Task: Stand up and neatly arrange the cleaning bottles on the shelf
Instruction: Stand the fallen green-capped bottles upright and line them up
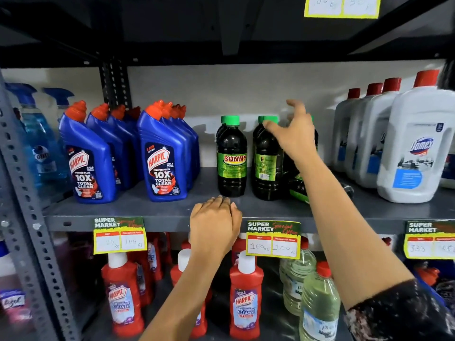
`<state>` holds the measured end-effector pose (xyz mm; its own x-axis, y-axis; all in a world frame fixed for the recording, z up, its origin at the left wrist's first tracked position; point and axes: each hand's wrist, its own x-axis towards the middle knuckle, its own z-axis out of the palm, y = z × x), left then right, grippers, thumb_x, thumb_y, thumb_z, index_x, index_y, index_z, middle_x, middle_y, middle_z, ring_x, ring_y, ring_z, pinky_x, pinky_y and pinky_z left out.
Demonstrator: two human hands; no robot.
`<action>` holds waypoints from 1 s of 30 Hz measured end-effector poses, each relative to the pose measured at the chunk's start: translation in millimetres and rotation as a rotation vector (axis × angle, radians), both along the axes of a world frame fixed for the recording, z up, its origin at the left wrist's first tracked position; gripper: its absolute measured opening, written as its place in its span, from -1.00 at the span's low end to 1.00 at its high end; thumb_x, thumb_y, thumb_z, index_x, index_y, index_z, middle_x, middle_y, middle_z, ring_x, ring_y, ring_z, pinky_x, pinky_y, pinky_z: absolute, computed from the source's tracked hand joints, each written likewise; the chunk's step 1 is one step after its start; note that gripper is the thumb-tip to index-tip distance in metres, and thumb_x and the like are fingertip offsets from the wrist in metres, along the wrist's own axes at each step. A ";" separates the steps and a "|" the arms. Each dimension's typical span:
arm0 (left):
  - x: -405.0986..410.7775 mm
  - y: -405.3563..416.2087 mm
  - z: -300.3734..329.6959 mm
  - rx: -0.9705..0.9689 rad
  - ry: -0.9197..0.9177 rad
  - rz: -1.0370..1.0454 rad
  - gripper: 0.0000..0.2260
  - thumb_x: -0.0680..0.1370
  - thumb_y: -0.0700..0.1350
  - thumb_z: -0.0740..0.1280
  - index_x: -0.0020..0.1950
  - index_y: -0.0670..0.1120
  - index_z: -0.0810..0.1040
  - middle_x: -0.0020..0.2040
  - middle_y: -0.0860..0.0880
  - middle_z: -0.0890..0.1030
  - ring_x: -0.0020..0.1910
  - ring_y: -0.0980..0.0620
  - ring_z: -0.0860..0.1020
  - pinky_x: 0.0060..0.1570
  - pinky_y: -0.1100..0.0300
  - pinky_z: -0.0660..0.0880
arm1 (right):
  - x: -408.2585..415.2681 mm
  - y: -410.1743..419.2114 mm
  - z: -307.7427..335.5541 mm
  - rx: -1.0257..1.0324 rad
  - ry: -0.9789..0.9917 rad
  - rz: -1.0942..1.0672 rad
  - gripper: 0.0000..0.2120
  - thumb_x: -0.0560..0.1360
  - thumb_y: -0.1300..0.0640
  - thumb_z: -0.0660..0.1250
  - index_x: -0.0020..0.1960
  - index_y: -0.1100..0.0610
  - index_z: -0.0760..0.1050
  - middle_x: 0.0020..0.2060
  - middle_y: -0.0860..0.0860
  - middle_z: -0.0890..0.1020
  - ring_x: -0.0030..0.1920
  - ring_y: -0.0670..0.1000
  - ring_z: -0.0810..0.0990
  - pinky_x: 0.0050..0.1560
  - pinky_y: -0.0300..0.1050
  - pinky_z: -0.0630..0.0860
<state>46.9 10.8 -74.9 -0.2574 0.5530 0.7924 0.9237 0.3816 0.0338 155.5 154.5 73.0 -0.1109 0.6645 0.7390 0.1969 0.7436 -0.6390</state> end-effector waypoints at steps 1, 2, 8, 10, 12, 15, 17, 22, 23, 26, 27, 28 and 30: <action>0.1 0.3 -0.3 -0.005 -0.007 -0.005 -0.65 0.52 -0.07 0.11 -0.20 -0.11 0.68 -0.17 -0.03 0.72 -0.15 0.02 0.66 -0.09 0.12 0.49 | -4.0 1.3 8.4 0.020 -0.022 -0.064 -0.33 0.37 -0.04 0.46 0.36 0.11 0.26 0.16 0.20 0.48 0.02 0.09 0.50 -0.03 -0.12 0.40; 0.2 0.8 -0.9 -0.004 -0.010 -0.011 -0.65 0.52 -0.07 0.11 -0.19 -0.11 0.68 -0.16 -0.03 0.72 -0.14 0.01 0.66 -0.08 0.11 0.48 | -8.6 2.8 14.5 0.024 -0.044 -0.111 -0.34 0.37 -0.06 0.47 0.33 0.13 0.28 0.10 0.21 0.53 -0.04 0.12 0.51 -0.09 -0.13 0.39; -0.6 4.2 -2.1 0.013 0.005 -0.007 -0.67 0.51 -0.08 0.14 -0.20 -0.11 0.68 -0.17 -0.03 0.73 -0.15 0.01 0.67 -0.14 0.11 0.47 | -25.5 14.8 20.6 -0.034 -0.066 -0.099 -0.62 0.34 -0.02 0.51 0.07 0.10 0.50 -0.11 0.04 0.59 -0.27 -0.04 0.49 -0.24 -0.20 0.36; -0.6 5.2 -2.4 0.031 0.018 0.001 -0.66 0.51 -0.07 0.14 -0.17 -0.11 0.70 -0.14 -0.04 0.73 -0.14 0.02 0.68 -0.14 0.14 0.48 | -21.8 24.0 19.0 -0.123 0.030 0.061 -0.65 0.34 0.02 0.52 0.04 0.10 0.50 -0.10 0.04 0.56 -0.18 -0.01 0.53 -0.17 -0.16 0.44; -0.5 6.5 -3.6 0.054 0.011 -0.008 -0.66 0.50 -0.07 0.14 -0.15 -0.12 0.71 -0.14 -0.04 0.73 -0.14 0.03 0.69 -0.14 0.14 0.49 | -16.9 32.0 15.6 -0.260 0.108 0.301 -0.70 0.39 0.10 0.49 0.01 0.09 0.42 -0.02 0.12 0.61 -0.06 0.05 0.60 0.06 -0.04 0.53; 0.4 8.7 -6.4 0.076 0.005 0.001 -0.67 0.50 -0.09 0.16 -0.15 -0.13 0.72 -0.13 -0.04 0.74 -0.13 0.04 0.69 -0.16 0.14 0.49 | -9.7 36.7 14.7 -0.325 0.062 0.538 -0.86 0.53 0.15 0.33 -0.01 0.16 0.38 0.08 0.23 0.64 -0.11 0.01 0.62 0.08 -0.05 0.52; 0.7 9.4 -6.2 0.081 -0.002 0.009 -0.67 0.49 -0.09 0.16 -0.15 -0.13 0.72 -0.13 -0.04 0.74 -0.13 0.04 0.69 -0.16 0.15 0.49 | -4.9 38.8 16.6 -0.326 0.012 0.633 -0.91 0.58 0.17 0.24 -0.10 0.14 0.44 0.05 0.20 0.65 -0.16 0.02 0.59 0.03 -0.04 0.54; 2.8 7.7 -4.6 0.096 -0.008 0.013 -0.65 0.50 -0.09 0.14 -0.15 -0.14 0.72 -0.13 -0.05 0.74 -0.12 0.04 0.69 -0.16 0.15 0.49 | -1.6 38.0 23.7 -0.349 0.045 0.652 -0.83 0.53 0.23 0.25 -0.20 0.09 0.54 -0.20 0.11 0.64 -0.24 0.03 0.64 0.05 0.01 0.54; 3.1 7.3 -4.4 0.102 -0.007 0.013 -0.66 0.50 -0.09 0.15 -0.15 -0.14 0.72 -0.13 -0.05 0.74 -0.13 0.03 0.69 -0.16 0.15 0.49 | -5.9 36.3 24.7 -0.316 0.046 0.550 -0.86 0.48 0.18 0.29 -0.24 0.07 0.55 -0.20 0.13 0.65 -0.21 0.08 0.66 0.06 0.02 0.55; 2.2 6.8 -4.6 0.110 -0.016 -0.009 -0.66 0.50 -0.09 0.15 -0.14 -0.14 0.72 -0.13 -0.06 0.74 -0.12 0.03 0.69 -0.15 0.15 0.50 | -23.7 32.3 16.3 -0.155 -0.016 0.273 -0.85 0.46 0.00 0.28 -0.24 0.04 0.47 -0.17 0.17 0.69 -0.12 0.17 0.63 0.03 0.05 0.56; 1.7 6.0 -4.5 0.111 -0.024 -0.018 -0.65 0.50 -0.09 0.14 -0.13 -0.14 0.72 -0.12 -0.06 0.74 -0.12 0.04 0.69 -0.14 0.15 0.50 | -27.8 31.2 10.9 -0.100 -0.022 0.221 -0.83 0.49 -0.03 0.25 -0.20 0.04 0.43 -0.20 0.16 0.69 -0.18 0.14 0.60 -0.05 0.05 0.54; 1.9 5.6 -4.5 0.109 -0.031 -0.022 -0.65 0.50 -0.09 0.14 -0.13 -0.14 0.72 -0.12 -0.05 0.74 -0.11 0.04 0.69 -0.13 0.15 0.49 | -30.8 31.3 5.8 -0.055 -0.009 0.195 -0.83 0.51 -0.04 0.22 -0.19 0.04 0.40 -0.24 0.12 0.69 -0.25 0.11 0.57 -0.12 0.04 0.53; 1.5 5.9 -4.3 0.087 -0.045 -0.024 -0.65 0.50 -0.08 0.14 -0.12 -0.14 0.72 -0.11 -0.05 0.73 -0.10 0.04 0.69 -0.13 0.15 0.49 | -32.5 32.6 1.1 -0.028 0.046 0.200 -0.84 0.50 -0.04 0.20 -0.22 0.00 0.38 -0.37 0.00 0.65 -0.37 0.02 0.53 -0.22 0.01 0.49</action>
<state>48.4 16.7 -79.3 -0.2817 0.4886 0.8258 0.9292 0.3534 0.1079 123.0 187.2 74.2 -0.2094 0.6530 0.7279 0.0178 0.7468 -0.6648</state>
